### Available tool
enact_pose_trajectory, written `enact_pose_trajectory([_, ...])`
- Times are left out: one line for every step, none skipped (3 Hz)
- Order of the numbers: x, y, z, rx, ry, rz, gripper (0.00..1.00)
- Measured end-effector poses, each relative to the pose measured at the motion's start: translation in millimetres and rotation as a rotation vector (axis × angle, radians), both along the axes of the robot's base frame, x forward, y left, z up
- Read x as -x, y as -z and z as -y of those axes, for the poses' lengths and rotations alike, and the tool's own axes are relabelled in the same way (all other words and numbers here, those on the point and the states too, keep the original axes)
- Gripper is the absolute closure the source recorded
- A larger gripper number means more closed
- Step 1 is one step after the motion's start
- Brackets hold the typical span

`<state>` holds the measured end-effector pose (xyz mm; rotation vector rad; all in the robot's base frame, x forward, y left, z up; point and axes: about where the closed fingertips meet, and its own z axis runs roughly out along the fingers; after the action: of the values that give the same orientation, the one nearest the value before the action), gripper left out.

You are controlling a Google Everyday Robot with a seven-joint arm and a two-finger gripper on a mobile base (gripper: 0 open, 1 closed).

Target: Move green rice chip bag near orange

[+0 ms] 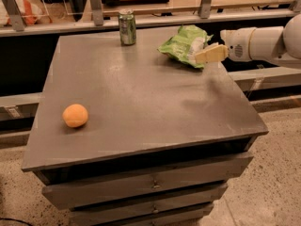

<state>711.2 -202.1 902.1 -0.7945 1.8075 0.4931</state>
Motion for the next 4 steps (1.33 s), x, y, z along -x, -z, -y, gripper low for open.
enact_pose_trajectory([-16.8,5.2,-7.6,-0.012,-0.008,-0.005,0.0])
enact_pose_trajectory([-34.2,13.1,-8.0,-0.003,-0.006,0.002,0.0])
enact_pose_trajectory([-47.1,21.4,-20.8,-0.004,-0.025,0.002,0.0])
enact_pose_trajectory([-53.9,34.9,-26.1,0.005,-0.023,-0.021,0.0])
